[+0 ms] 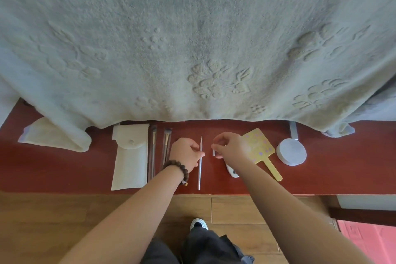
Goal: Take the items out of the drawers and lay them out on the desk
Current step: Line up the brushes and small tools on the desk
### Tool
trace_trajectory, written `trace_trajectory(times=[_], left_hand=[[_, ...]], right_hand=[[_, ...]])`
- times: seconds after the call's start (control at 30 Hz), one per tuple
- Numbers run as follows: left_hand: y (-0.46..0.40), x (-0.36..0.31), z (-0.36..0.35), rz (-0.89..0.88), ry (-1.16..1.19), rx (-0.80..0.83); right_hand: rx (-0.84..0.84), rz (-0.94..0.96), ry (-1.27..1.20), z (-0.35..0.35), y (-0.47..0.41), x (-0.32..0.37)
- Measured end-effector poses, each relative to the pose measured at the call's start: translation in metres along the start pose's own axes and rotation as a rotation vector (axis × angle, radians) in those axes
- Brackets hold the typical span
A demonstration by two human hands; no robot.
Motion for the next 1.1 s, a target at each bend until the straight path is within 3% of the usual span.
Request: trace_trajectory(times=[0.33,0.67,1.1], left_hand=[[-0.003,-0.009,-0.019,-0.04,-0.302,-0.11],[-0.008,-0.006,-0.023,-0.075,-0.412,-0.132],[0.029,0.001,0.014,-0.287,-0.183,-0.157]], right_hand=[[-0.042,0.073,0.313,-0.022,-0.006,-0.005],[-0.022,0.036,0.317,-0.026,-0.011,-0.005],[-0.127,0.126,0.224,0.006,0.031,-0.002]])
Point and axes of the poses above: each hand's wrist, its own y-axis away from the middle knuckle, its own z-axis out of the back of the hand, x = y × z, the point moved 1 cm from there along -y, towards the middle knuckle, and after that the axes turned 3 degrees about y, right-handed, at the moved point
